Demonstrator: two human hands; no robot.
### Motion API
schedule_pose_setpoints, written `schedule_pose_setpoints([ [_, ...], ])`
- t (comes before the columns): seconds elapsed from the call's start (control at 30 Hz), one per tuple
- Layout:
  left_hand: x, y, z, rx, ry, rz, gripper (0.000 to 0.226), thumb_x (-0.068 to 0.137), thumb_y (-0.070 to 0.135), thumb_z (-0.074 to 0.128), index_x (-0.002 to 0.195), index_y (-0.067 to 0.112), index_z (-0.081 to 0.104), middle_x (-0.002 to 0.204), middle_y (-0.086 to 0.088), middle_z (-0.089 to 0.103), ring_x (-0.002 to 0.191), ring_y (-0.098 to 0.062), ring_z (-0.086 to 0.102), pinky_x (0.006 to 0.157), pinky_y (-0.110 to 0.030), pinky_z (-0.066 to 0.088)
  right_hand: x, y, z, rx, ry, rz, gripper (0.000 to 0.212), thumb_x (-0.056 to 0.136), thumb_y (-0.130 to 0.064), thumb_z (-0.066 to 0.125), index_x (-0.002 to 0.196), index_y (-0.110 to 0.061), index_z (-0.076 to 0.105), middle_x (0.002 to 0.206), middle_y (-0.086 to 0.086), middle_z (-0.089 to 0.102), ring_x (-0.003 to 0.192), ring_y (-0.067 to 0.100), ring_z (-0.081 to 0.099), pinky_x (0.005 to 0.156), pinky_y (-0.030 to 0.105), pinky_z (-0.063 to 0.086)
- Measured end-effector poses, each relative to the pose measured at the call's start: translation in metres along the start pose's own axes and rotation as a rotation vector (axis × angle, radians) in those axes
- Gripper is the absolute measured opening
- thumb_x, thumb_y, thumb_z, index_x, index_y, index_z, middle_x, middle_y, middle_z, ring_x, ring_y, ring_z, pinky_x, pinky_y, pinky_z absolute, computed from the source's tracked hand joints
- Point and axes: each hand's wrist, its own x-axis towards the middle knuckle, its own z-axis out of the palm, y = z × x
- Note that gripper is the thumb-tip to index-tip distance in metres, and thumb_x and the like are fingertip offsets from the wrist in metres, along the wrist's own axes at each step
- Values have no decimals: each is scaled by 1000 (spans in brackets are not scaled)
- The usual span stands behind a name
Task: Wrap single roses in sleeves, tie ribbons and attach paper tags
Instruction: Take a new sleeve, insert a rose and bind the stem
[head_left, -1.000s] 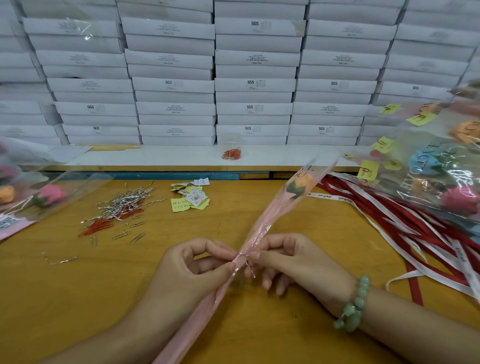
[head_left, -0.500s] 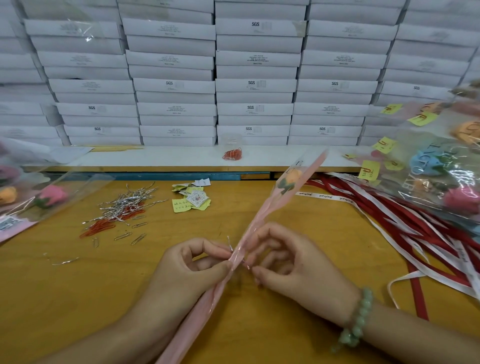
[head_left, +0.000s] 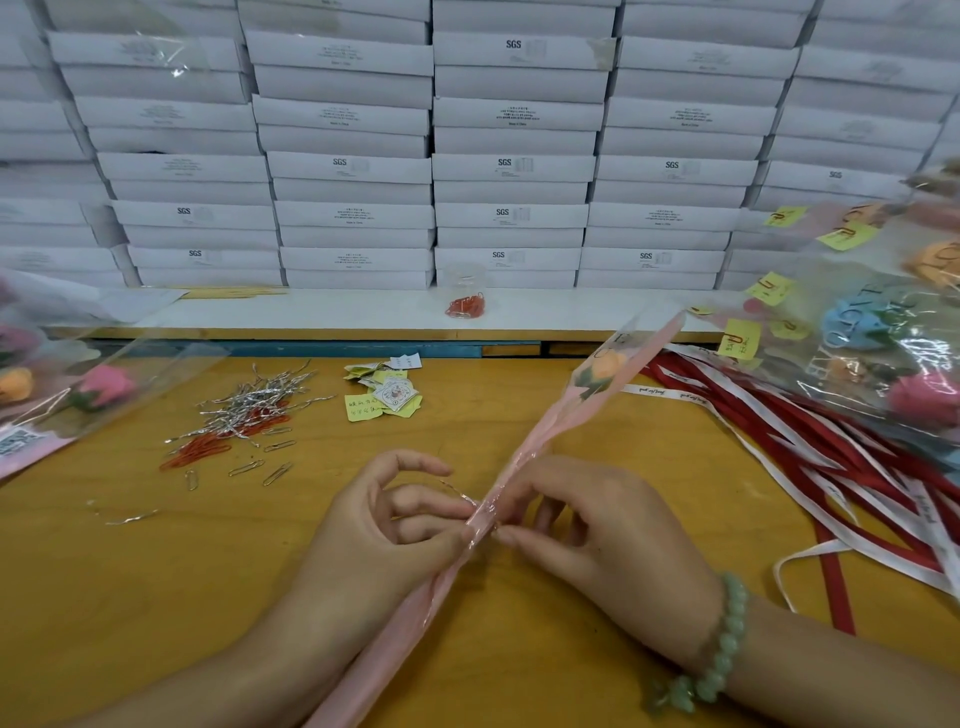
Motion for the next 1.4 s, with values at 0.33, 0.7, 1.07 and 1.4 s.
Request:
schedule_pose_setpoints([
  [0.33,-3,-1,-1,16,-76,44,33,62,9,78,94,17,77,91,-15,76,83,-26,74,67,-20,56,0,2,4,52,41,24,29,81,-38,71,95,-38,45,87,-20,60,70,6,62,56,16,44],
  [0.7,-5,-4,2,119,-113,101,67,69,8,72,130,25,53,104,-1,75,97,-15,72,76,-16,54,2,3,5,98,33,68,30,82,-34,72,96,-39,45,81,-15,62,71,9,62,57,25,49],
  [1.07,-3,-16,-1,201,-144,103,58,73,15,69,128,25,56,105,1,75,103,-14,70,86,-17,52,1,-11,2,-403,50,-283,16,88,-24,62,103,-24,66,101,-7,61,69,6,59,45,26,49],
  [1.4,-1,-18,-4,223,-154,85,53,83,-7,64,125,24,59,107,2,75,103,-11,69,77,-15,53,2,-7,-1,-649,-25,-497,16,91,-16,55,92,-22,70,92,-5,65,75,8,57,53,20,47],
])
